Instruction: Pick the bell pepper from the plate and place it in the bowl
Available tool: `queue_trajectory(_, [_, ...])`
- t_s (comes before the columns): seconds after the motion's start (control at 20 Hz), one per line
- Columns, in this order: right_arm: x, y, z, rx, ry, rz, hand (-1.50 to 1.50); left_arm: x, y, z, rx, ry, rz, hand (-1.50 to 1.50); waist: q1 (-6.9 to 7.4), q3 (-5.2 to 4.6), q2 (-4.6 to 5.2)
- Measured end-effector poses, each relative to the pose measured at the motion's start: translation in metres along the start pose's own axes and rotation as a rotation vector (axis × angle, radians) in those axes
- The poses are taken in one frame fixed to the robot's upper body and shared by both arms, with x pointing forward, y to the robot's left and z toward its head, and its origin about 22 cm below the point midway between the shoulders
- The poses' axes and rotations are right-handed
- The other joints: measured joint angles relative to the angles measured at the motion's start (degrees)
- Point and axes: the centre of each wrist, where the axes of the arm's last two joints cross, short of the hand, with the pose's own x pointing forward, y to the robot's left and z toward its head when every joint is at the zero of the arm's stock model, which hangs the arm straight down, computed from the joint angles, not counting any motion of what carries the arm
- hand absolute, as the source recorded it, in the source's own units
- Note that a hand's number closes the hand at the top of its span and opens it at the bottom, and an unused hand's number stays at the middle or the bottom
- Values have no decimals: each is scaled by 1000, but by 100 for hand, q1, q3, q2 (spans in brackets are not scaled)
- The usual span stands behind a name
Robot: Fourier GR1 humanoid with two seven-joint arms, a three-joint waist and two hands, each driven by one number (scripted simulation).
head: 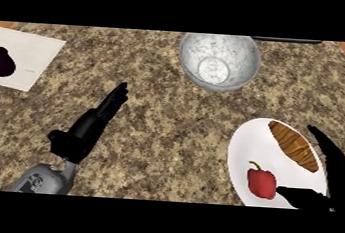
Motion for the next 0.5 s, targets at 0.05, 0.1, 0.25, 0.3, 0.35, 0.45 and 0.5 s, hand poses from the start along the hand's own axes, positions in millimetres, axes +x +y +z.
queue_trajectory(0.05, [4, -1, 2, 58, 28, 35, -150, 2, 0, -2, -2, -2, -1, 0, 16, -2, 7])
queue_trajectory(0.1, [9, -3, 5, 113, 55, 60, -150, 2, -2, -3, -4, -4, -1, 0, 31, -4, 7])
queue_trajectory(0.25, [26, -9, 8, 264, 131, 124, -150, 2, -2, -3, -16, -5, -3, 0, 86, -2, 17])
queue_trajectory(0.3, [33, -11, 8, 300, 145, 133, -150, 2, -5, -5, -23, -9, -3, 0, 98, 0, 21])
queue_trajectory(0.35, [40, -13, 8, 328, 151, 127, -150, 4, -2, -5, -23, -9, -5, 0, 115, 2, 18])
queue_trajectory(0.45, [52, -16, 9, 377, 150, 108, -150, 7, -2, -5, -23, -9, -4, 0, 137, 6, 13])
queue_trajectory(0.5, [58, -16, 7, 397, 150, 96, -150, 7, -3, -6, -23, -9, -5, 0, 144, 7, 18])
